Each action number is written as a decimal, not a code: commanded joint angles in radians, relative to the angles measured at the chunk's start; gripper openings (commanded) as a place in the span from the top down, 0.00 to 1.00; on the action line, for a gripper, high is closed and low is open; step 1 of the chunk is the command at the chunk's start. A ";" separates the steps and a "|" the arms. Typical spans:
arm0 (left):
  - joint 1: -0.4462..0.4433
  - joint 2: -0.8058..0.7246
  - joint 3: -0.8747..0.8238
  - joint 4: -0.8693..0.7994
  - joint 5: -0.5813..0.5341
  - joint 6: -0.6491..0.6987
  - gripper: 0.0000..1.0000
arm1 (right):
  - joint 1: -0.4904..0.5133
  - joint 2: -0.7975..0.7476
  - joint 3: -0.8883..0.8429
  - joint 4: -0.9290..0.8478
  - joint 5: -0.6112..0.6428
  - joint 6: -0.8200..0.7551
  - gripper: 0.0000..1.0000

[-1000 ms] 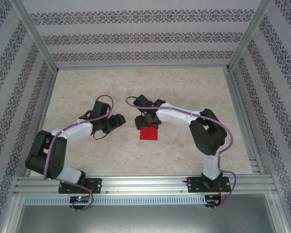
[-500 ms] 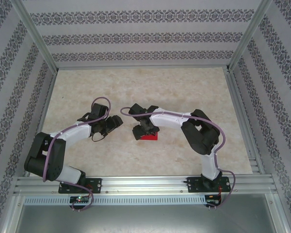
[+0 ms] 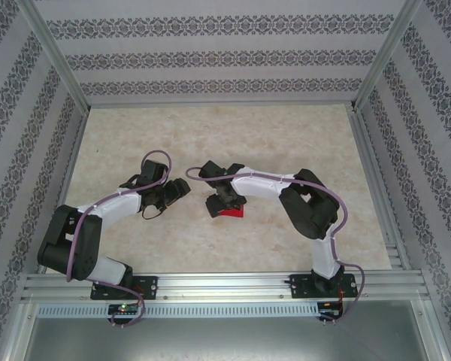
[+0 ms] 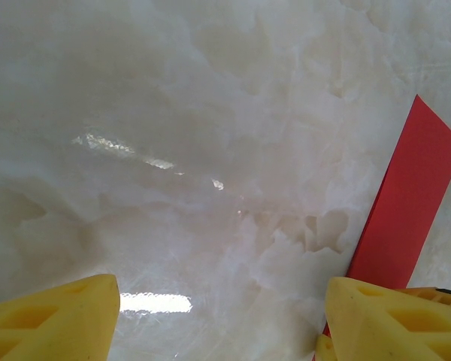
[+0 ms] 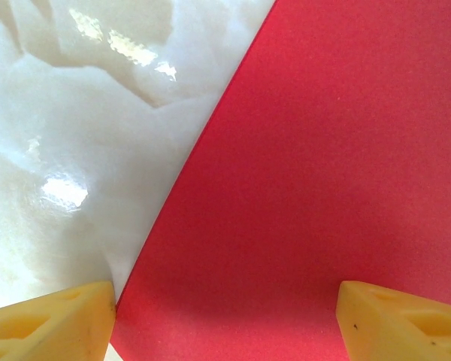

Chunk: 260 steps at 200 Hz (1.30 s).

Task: Fold a paper plane with a square sheet of paper (pick it up from the middle)
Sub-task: Fold the triangle a second time at the center of the table.

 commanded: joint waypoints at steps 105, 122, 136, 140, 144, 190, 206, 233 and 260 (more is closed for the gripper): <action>0.013 0.037 0.023 0.012 0.026 0.003 0.26 | -0.119 -0.014 -0.154 0.096 -0.225 -0.076 0.21; 0.013 0.043 0.025 0.019 0.038 0.002 0.26 | -0.124 -0.012 -0.156 0.099 -0.235 -0.079 0.20; 0.013 0.047 0.026 0.021 0.040 0.003 0.26 | -0.129 -0.009 -0.157 0.099 -0.249 -0.084 0.20; 0.013 0.047 0.025 0.021 0.040 0.003 0.26 | -0.129 -0.009 -0.158 0.099 -0.247 -0.085 0.19; 0.013 0.048 0.025 0.021 0.041 0.004 0.26 | -0.129 -0.008 -0.159 0.098 -0.246 -0.086 0.19; 0.011 0.049 0.023 0.026 0.045 0.007 0.26 | -0.132 -0.004 -0.162 0.096 -0.229 -0.085 0.18; 0.012 0.053 0.022 0.039 0.062 0.008 0.26 | -0.135 -0.005 -0.164 0.097 -0.223 -0.081 0.21; 0.010 0.061 0.013 0.121 0.154 0.009 0.29 | -0.153 -0.022 -0.193 0.144 -0.286 -0.084 0.25; -0.010 0.086 0.007 0.248 0.260 -0.030 0.33 | -0.193 -0.061 -0.244 0.231 -0.433 -0.073 0.27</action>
